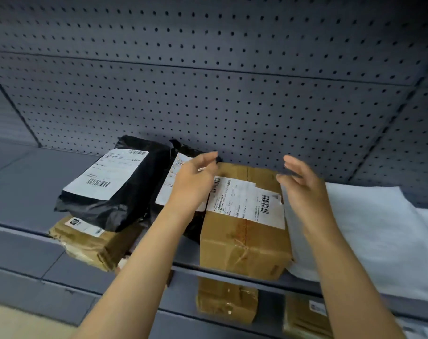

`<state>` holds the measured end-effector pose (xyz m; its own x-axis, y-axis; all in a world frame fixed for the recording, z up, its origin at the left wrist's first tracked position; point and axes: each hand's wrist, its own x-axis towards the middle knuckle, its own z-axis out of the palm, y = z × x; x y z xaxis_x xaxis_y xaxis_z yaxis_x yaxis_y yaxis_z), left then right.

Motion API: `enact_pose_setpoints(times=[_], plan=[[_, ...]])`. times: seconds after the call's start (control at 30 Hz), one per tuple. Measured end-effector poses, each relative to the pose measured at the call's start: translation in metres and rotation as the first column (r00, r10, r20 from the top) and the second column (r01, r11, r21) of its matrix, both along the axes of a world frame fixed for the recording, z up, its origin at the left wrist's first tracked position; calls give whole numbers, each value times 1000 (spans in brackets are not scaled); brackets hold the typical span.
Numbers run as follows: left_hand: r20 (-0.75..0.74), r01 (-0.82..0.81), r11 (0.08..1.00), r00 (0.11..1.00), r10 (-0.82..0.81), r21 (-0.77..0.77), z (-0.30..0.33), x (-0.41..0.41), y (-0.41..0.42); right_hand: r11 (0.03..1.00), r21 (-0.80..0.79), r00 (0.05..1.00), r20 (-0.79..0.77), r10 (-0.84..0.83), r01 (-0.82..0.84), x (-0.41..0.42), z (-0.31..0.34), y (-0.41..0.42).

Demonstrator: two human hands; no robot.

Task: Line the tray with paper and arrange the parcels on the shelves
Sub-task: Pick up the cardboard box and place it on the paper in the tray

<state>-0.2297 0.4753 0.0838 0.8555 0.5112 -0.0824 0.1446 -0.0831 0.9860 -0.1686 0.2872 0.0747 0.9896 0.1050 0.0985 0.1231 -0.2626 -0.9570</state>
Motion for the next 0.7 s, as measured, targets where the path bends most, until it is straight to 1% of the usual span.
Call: enact_pose_setpoints(times=[0.07, 0.13, 0.2, 0.3, 0.37, 0.43, 0.47, 0.5, 0.57, 0.63, 0.7], plan=[[-43, 15, 1000, 999, -15, 20, -8, 1, 1, 999, -45, 998, -54, -17, 15, -3, -10, 0], [-50, 33, 996, 998, -29, 83, -16, 2, 2, 997, -72, 993, -115, -10, 1, -8, -21, 1], [-47, 81, 986, 996, -75, 144, -19, 0, 2, 993, -122, 992, -128, -21, 5, -11, -28, 3], [-117, 196, 955, 978, -174, 220, -17, -4, 0, 978, -206, 990, -142, -21, -9, -11, -28, 5], [-161, 243, 936, 965, -207, 253, -11, -7, -4, 976, -216, 985, -173, -11, -27, -13, -26, 4], [-173, 249, 931, 963, -208, 267, -8, -8, -7, 977, -213, 983, -184, -11, -29, -15, -26, 5], [-161, 234, 939, 967, -198, 253, -7, -7, -9, 979, -204, 982, -186, -18, -21, -16, -26, 5], [-144, 209, 956, 973, -181, 204, -6, -6, -10, 983, -185, 982, -187, -23, -12, -17, -25, 6], [-126, 133, 990, 984, -125, 55, -1, -6, -13, 987, -162, 981, -188, -40, 9, -19, -23, 6], [-92, 62, 996, 993, -67, -66, 4, -7, -14, 991, -128, 983, -175, -54, 32, -21, -16, 5], [-21, 11, 988, 1000, -14, -156, 8, -9, -13, 997, -71, 983, -176, -53, 41, -24, -7, 4]])
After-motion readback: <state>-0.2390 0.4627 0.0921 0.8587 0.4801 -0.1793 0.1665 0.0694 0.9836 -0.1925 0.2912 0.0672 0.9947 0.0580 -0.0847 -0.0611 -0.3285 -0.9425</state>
